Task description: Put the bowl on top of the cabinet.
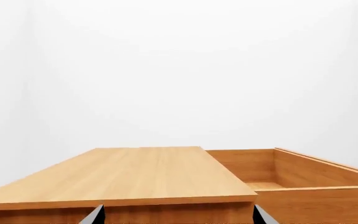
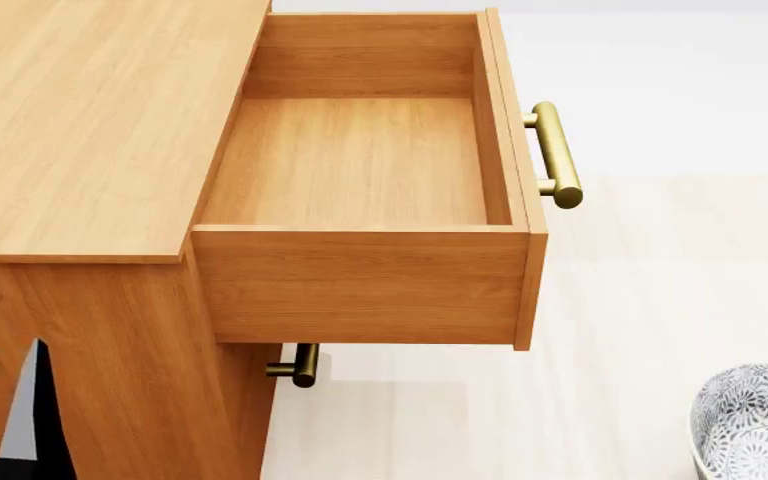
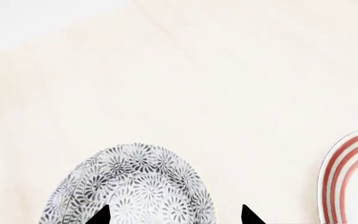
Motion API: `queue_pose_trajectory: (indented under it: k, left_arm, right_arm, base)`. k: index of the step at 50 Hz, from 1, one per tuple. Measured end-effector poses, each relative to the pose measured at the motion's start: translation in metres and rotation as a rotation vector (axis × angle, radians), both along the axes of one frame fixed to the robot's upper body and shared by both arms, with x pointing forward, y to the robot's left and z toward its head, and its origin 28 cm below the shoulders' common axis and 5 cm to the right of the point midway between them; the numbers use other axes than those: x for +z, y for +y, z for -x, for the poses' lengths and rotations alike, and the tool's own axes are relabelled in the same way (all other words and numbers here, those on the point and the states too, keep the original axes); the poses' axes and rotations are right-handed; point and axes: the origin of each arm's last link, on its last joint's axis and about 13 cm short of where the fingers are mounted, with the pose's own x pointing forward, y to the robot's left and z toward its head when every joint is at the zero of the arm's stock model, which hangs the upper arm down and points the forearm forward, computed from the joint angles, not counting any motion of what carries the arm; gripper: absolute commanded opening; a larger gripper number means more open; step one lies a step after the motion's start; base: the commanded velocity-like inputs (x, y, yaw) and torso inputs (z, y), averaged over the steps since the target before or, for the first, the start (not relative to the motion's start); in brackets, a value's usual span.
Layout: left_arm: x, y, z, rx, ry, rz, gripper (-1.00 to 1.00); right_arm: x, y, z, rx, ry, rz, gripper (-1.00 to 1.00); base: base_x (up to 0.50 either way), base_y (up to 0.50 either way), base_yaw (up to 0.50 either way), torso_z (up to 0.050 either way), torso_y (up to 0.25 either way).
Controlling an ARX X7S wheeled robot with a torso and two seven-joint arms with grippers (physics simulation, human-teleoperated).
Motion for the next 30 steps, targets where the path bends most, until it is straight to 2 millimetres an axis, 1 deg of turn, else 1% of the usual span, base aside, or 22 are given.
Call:
queue_pose_trajectory:
  k: [17,30]
  left_arm:
    - [-0.002,0.0,-0.001,0.001,0.002,-0.005,1.0]
    - [-0.003,0.0,-0.002,0.003,0.006,-0.007,1.0]
  right_arm:
    - [-0.023,0.002,-0.005,0.031,0.051,0.012,1.0]
    - [-0.035,0.001,-0.005,0.04,0.073,0.019,1.0]
  base:
    - [0.0,0.0,0.0,0.0,0.0]
    - [0.0,0.0,0.0,0.0,0.0]
